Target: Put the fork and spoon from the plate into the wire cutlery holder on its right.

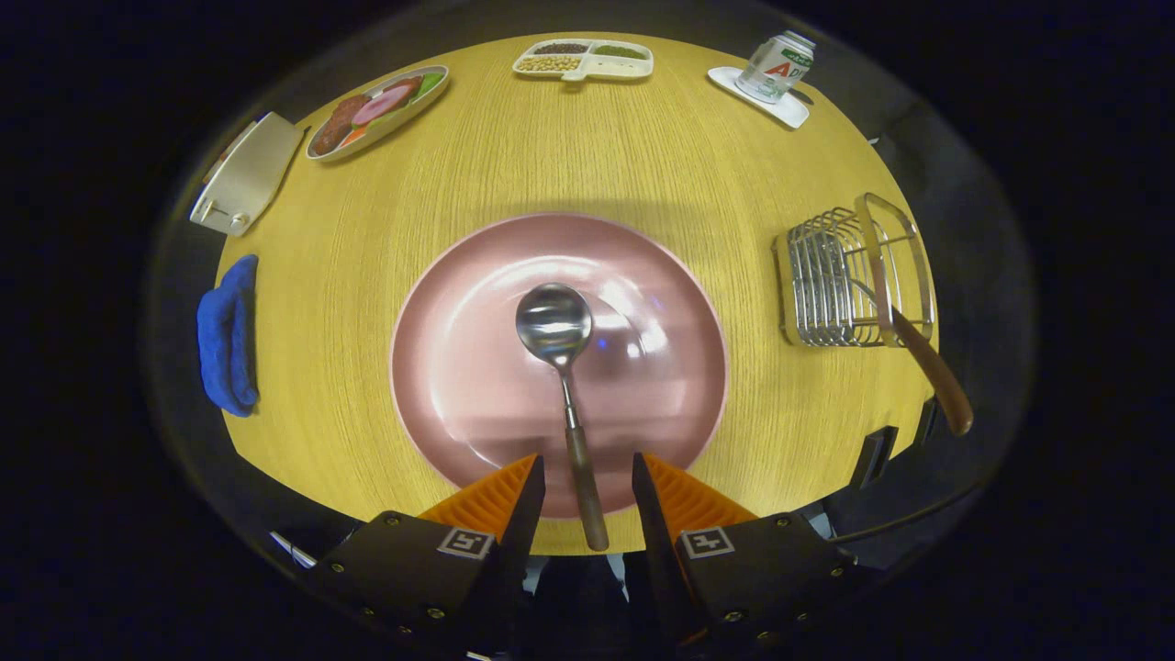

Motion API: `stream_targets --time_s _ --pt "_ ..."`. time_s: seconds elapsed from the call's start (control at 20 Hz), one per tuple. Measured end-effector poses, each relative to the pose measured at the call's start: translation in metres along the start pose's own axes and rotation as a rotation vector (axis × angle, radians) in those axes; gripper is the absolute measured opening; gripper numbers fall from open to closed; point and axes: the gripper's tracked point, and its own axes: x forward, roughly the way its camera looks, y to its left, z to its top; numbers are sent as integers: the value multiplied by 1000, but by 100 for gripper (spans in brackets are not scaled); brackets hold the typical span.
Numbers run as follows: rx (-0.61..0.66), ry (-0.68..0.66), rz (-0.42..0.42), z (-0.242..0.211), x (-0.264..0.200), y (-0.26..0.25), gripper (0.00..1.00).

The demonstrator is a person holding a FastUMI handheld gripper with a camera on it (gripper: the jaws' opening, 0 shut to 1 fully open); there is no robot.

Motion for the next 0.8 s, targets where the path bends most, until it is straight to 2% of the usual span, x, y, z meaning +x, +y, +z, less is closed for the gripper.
stream_targets --time_s 0.3,0.45,0.5,0.55,0.6,0.65,0.8 --pt "7 12 26 -7 20 2 59" --pt "-5 15 22 -11 26 0 46" --pt "-4 11 33 -10 26 1 46" --pt "-7 8 58 -9 27 6 27" --pt "-10 6 70 -10 27 7 16" --pt "-10 4 64 -11 28 7 10" --pt "-13 6 43 -11 26 5 5"
